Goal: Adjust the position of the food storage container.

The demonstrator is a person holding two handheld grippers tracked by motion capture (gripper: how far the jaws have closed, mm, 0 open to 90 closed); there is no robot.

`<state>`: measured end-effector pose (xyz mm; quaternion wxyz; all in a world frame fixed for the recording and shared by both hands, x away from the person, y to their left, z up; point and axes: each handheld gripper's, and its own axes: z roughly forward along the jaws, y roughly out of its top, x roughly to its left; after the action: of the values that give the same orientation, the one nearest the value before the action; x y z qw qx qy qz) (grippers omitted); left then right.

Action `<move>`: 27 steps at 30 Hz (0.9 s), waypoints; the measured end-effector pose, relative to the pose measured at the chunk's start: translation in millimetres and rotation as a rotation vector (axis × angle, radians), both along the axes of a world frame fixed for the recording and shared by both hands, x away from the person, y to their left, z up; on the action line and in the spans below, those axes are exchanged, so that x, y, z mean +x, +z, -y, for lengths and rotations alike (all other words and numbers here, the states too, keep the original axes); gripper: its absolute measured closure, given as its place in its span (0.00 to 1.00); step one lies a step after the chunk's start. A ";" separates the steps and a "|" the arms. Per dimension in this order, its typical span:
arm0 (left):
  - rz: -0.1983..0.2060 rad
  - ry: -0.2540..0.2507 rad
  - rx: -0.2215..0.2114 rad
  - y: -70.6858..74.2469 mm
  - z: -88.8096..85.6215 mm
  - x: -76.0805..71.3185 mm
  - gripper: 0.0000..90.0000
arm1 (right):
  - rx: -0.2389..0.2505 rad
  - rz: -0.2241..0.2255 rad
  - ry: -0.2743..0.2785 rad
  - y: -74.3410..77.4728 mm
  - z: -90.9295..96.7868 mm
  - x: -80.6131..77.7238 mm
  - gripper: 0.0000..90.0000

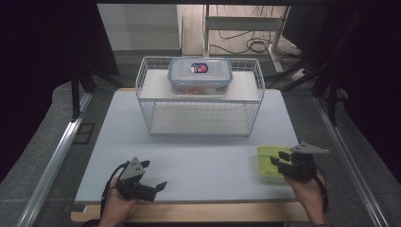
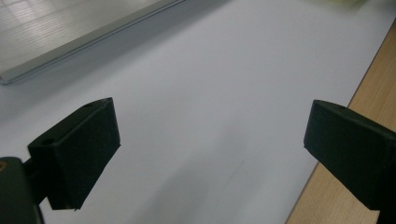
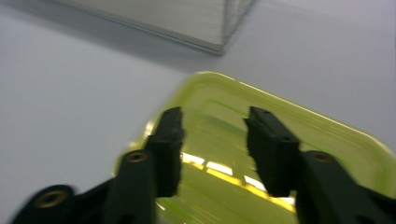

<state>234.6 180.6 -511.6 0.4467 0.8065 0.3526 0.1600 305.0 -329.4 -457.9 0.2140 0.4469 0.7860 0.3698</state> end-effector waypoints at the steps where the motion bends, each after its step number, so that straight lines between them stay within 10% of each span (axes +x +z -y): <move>1: -0.001 0.000 0.000 -0.2 0.0 0.1 0.04 | 0.003 0.000 -0.001 0.1 4.8 0.5 0.79; 5: -0.006 -0.001 -0.006 -0.5 -0.2 0.5 0.04 | 0.016 0.012 -0.050 3.0 27.3 1.6 0.98; 18: -0.021 0.006 -0.014 -2.2 -1.3 2.3 0.04 | -0.009 -0.013 -0.231 -9.6 81.2 6.8 0.99; 27: -0.027 0.008 -0.017 -2.9 -1.8 2.8 0.04 | -0.013 -0.061 -0.232 -22.8 84.5 12.4 0.99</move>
<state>237.4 182.5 -514.5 0.4479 0.8036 0.3630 0.1477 317.3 -414.0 -480.6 0.2343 0.5446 0.7374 0.3237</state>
